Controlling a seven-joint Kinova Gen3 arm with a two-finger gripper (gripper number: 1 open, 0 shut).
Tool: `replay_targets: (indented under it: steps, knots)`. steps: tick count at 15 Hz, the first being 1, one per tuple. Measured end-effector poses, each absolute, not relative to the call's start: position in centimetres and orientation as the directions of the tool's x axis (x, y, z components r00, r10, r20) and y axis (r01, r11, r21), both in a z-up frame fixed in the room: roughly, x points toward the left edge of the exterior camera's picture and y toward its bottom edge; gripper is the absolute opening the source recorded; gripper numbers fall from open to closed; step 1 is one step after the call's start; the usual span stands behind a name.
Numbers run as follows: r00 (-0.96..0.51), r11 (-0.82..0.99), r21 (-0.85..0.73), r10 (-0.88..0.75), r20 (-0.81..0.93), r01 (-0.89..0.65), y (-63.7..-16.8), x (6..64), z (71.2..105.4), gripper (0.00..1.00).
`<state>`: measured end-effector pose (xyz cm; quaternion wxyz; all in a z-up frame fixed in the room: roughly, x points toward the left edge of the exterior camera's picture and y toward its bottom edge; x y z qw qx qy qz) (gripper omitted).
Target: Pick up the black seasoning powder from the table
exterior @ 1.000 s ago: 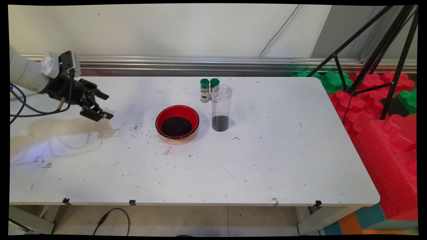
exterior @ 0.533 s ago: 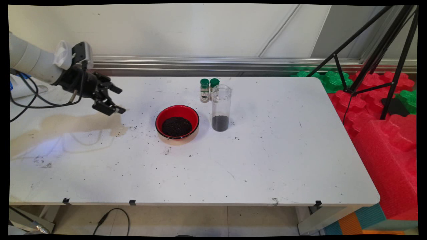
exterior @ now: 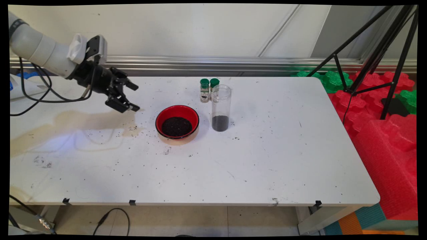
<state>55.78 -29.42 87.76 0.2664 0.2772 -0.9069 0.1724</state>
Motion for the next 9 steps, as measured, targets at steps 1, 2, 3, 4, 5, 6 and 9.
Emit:
replay_targets:
  steps: [1,2,3,4,5,6,9]
  knots:
    - [-0.71,0.797,-0.166,-0.395,0.583,-0.58,-29.7,55.3,87.9,1.0]
    - [-0.713,0.804,-0.166,-0.385,0.586,-0.571,-29.9,55.0,88.0,1.0]
    - [-0.717,0.814,-0.166,-0.37,0.591,-0.557,-30.2,54.6,88.1,1.0]
    - [-0.719,0.82,-0.166,-0.361,0.594,-0.548,-30.4,54.3,88.2,1.0]
    - [-0.722,0.828,-0.166,-0.347,0.599,-0.536,-30.7,53.9,88.2,1.0]
    - [-0.724,0.834,-0.165,-0.336,0.603,-0.526,-30.9,53.6,88.3,1.0]
    - [-0.725,0.852,-0.161,-0.308,0.616,-0.498,-31.7,52.6,88.3,1.0]
